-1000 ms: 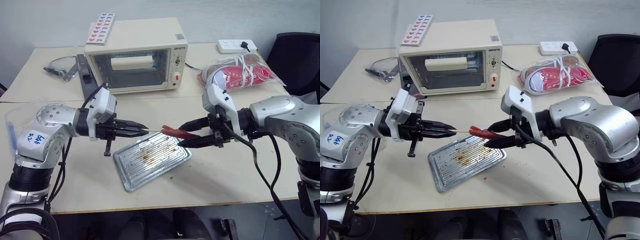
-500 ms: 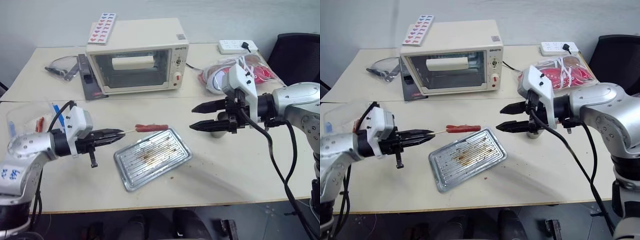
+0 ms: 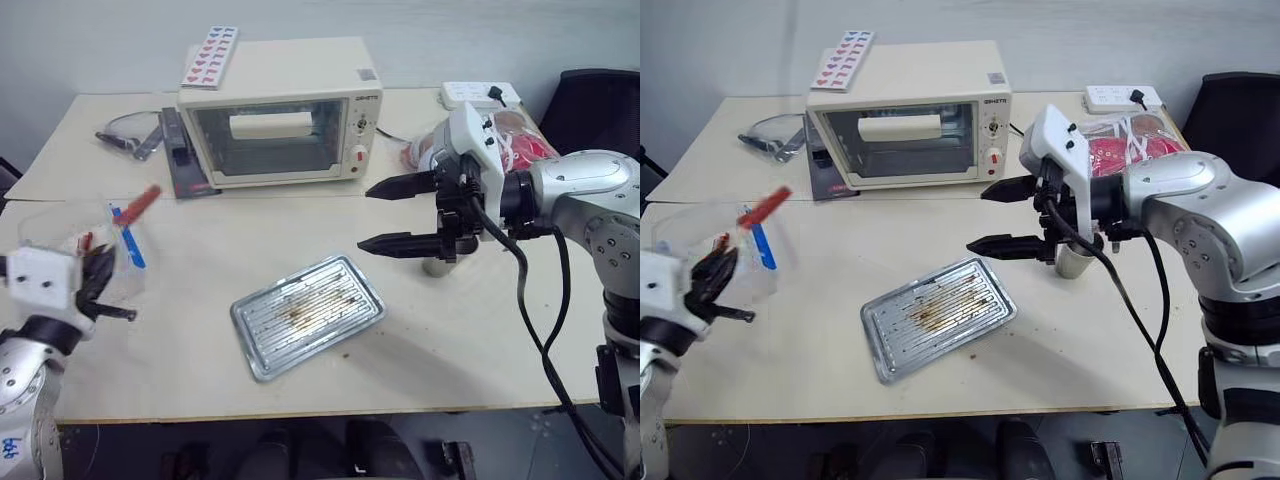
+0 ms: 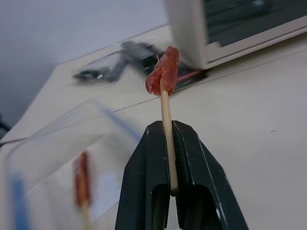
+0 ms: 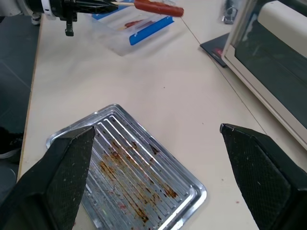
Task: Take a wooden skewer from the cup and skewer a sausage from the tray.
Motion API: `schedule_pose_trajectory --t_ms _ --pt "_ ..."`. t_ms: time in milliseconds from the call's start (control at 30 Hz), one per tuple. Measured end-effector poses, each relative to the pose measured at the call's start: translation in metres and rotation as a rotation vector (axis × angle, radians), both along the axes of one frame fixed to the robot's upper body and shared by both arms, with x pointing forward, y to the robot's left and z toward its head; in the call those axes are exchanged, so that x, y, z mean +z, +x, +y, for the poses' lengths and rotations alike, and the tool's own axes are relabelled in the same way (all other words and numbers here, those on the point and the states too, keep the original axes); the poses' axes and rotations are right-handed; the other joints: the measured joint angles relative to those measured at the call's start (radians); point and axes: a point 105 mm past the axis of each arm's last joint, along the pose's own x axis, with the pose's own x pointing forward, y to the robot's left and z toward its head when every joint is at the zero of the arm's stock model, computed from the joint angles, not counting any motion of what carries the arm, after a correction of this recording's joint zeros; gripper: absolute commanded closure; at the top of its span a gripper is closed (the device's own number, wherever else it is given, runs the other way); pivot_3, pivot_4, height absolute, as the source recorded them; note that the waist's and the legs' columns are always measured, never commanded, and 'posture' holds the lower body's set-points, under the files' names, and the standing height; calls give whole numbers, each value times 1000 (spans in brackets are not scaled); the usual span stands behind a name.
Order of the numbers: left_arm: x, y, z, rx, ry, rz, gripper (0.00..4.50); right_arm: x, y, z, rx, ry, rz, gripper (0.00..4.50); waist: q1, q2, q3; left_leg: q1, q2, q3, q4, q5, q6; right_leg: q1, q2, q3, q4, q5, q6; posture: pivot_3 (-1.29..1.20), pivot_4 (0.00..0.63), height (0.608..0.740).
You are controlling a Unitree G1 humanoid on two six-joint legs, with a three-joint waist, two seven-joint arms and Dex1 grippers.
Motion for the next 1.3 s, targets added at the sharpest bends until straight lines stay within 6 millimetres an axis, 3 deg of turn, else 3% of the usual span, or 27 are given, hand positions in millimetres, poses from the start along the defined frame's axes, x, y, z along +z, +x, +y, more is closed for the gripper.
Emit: schedule_pose_trajectory --t_ms 200,500,533,800,833,933,1033,1300 --pt "2 -10 28 178 -25 -47 4500 0 0 9 51 10 5 179 13 -1 -1 0 0 0 0 0 0 0 0 -1 0 0 0 0 150 740" --pt "1 9 59 261 -71 -47 4500 0 -1 12 74 20 31 78 22 -2 -1 0 0 0 0 0 0 0 0 -1 0 0 0 0 150 740" --pt "-1 14 60 257 -83 -45 3933 -1 -1 13 76 21 36 0 22 -2 -1 0 0 0 0 0 0 0 0 -1 0 0 0 0 150 740" --pt "0 24 56 204 -116 -38 2178 0 2 14 49 32 24 0 15 -2 -1 0 0 0 -1 0 0 0 0 -1 0 0 0 0 150 740" --pt "0 22 56 194 -128 -35 2178 0 2 14 48 33 24 0 14 -2 -1 0 0 0 -1 0 0 0 0 -1 -1 0 0 0 150 740" --pt "1 7 55 159 -178 -32 2178 0 2 14 49 34 23 0 8 -2 -1 0 0 0 -1 0 0 0 0 -1 -1 0 0 0 150 740" --pt "9 -22 56 109 -245 -39 2178 0 2 14 54 35 28 0 -4 -3 0 0 0 0 -1 0 0 0 0 -1 -1 0 0 0 150 740" --pt "23 -84 76 69 -293 21 2178 -7 3 2 108 16 65 0 -1 -3 0 2 0 -1 -1 -1 0 4 -1 -1 -4 0 -1 0 150 740"
